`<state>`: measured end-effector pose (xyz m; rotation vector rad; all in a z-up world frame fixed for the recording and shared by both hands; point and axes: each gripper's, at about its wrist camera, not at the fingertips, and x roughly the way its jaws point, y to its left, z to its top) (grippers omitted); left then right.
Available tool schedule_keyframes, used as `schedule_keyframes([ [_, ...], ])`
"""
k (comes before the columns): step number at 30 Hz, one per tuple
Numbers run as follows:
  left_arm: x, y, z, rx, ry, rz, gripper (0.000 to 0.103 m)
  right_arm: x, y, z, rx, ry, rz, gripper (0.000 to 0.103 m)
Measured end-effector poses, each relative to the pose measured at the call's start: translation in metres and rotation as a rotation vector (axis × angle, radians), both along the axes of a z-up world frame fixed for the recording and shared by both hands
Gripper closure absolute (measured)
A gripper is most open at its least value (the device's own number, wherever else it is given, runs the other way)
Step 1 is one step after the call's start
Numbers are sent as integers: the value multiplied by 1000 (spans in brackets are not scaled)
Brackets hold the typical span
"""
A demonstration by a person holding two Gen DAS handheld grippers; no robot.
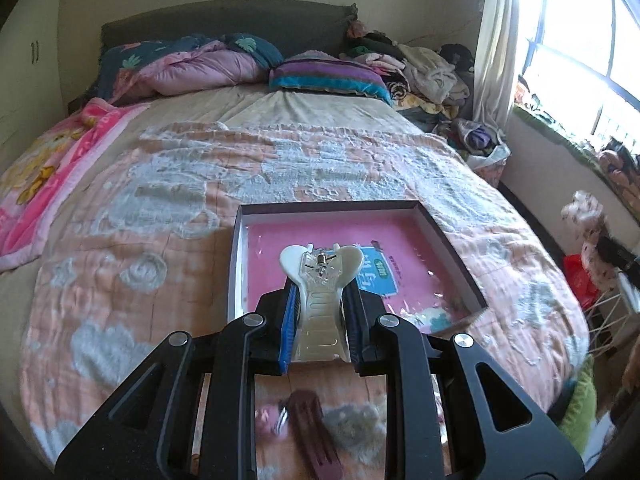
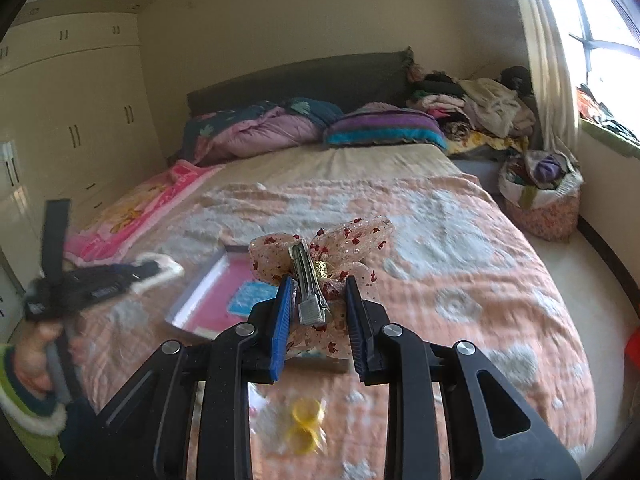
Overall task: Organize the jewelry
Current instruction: 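Carry both held items into the grey pink-lined box and open both tools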
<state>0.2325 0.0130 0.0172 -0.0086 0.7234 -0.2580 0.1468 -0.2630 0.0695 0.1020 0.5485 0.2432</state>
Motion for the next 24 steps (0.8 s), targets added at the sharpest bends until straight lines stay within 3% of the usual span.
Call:
schedule_keyframes([
  [14, 53, -12, -42, 8, 79, 3, 90, 75, 64, -8, 18, 40, 120, 78],
  [24, 62, -9, -80, 10, 146, 7, 89, 107, 88, -65, 7, 160, 123, 78],
])
